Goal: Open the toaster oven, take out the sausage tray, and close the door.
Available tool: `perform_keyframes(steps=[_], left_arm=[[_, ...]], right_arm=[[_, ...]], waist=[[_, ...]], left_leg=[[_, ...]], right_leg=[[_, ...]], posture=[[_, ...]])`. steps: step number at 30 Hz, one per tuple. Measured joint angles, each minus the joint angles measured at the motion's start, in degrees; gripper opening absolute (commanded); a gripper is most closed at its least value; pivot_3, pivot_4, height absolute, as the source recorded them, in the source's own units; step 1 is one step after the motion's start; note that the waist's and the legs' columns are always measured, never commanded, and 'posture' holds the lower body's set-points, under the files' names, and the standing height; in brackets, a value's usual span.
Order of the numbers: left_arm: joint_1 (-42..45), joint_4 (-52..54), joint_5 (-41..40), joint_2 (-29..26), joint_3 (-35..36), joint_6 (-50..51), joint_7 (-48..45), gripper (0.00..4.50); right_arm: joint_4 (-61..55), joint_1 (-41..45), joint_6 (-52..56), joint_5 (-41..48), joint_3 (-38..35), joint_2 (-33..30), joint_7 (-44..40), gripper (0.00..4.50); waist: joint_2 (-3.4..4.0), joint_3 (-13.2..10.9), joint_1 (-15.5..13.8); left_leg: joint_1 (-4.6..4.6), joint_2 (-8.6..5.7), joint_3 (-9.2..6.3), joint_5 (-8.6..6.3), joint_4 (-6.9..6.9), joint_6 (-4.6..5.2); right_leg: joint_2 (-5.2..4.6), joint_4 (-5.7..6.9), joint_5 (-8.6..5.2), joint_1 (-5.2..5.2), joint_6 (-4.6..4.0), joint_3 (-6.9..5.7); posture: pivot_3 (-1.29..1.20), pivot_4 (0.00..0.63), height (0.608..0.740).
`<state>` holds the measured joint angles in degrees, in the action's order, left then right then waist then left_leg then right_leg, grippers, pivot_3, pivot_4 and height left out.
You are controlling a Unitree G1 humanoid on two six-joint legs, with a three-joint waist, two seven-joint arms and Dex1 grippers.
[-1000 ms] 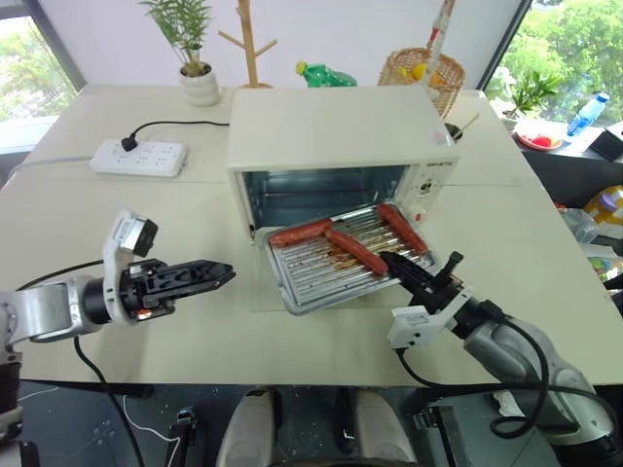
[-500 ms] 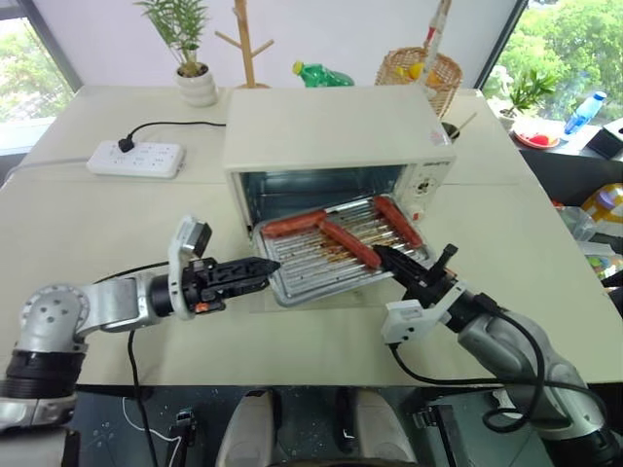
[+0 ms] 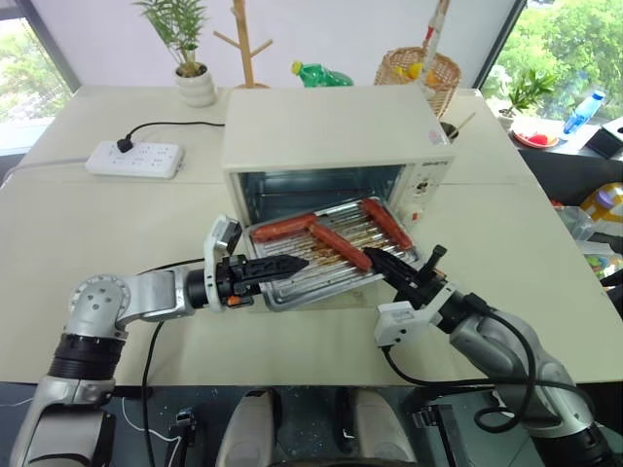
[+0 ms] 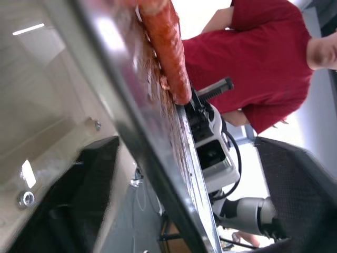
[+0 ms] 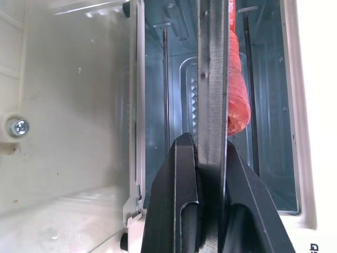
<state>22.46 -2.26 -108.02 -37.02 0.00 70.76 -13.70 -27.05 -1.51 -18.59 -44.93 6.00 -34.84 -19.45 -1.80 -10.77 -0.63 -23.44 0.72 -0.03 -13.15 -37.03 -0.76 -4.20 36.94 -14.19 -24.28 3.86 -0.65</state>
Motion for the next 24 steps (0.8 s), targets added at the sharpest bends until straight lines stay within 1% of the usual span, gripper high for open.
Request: perform_keyframes(steps=[5, 6, 16, 21, 23, 24], left_arm=[[0.08, -1.63, -0.19, 0.01, 1.1, -0.4, 0.92, 0.12], [0.05, -2.43, -0.28, 0.09, 1.08, -0.41, 1.5, 0.02], [-0.29, -2.61, -2.82, 1.12, 1.17, -1.32, 3.09, 0.02], [-1.01, -2.57, -3.29, 1.14, 1.28, -0.17, 3.19, 0.02], [-2.31, -2.29, -3.42, 1.05, 1.49, 0.34, 2.96, 0.0], [-3.15, -1.86, -3.44, 0.86, 2.1, 0.82, 2.44, 0.0]], right_arm=[[0.0, 0.33, 0.54, -0.43, -0.02, -0.01, -0.1, 0.0], [-0.37, 0.7, 0.17, -1.59, -0.03, -0.14, -0.08, 0.0], [-0.44, 1.0, -0.53, -1.65, -0.95, -0.18, -0.06, 0.0], [-1.61, 0.17, -0.97, -1.2, -0.96, -0.6, -0.8, 0.0], [-1.85, -0.58, -1.32, -0.27, -0.96, -0.7, -1.31, 0.81], [-1.89, -1.02, -1.2, 0.86, -1.05, -0.7, -1.49, 1.1]], waist=[[0.0, 0.0, -0.03], [0.0, 0.0, 0.0], [-0.01, 0.01, -0.03], [-0.01, 0.01, -0.01], [-0.01, 0.01, 0.02], [-0.01, 0.01, 0.04]], left_leg=[[0.0, 0.0, 0.0, 0.0, 0.0, 0.0], [0.01, -0.01, 0.0, 0.0, 0.0, 0.0], [0.0, 0.0, -0.02, 0.0, 0.0, 0.0], [0.01, 0.0, -0.01, 0.0, 0.0, 0.0], [0.01, 0.0, -0.02, 0.0, 0.0, 0.0], [0.01, 0.03, -0.02, 0.0, 0.0, 0.0]], right_leg=[[0.02, 0.0, 0.0, 0.0, 0.0, 0.0], [0.02, 0.0, 0.0, 0.0, 0.0, 0.01], [0.03, 0.0, 0.0, 0.01, 0.0, 0.01], [0.04, 0.0, 0.0, 0.02, 0.0, 0.01], [0.04, 0.0, 0.0, 0.01, 0.0, 0.01], [0.04, 0.0, 0.0, 0.01, 0.0, 0.01]], posture=[[0.0, 0.15, 0.74], [0.0, 0.15, 0.74], [0.0, 0.15, 0.74], [0.0, 0.15, 0.74], [0.0, 0.15, 0.74], [0.0, 0.15, 0.74]])
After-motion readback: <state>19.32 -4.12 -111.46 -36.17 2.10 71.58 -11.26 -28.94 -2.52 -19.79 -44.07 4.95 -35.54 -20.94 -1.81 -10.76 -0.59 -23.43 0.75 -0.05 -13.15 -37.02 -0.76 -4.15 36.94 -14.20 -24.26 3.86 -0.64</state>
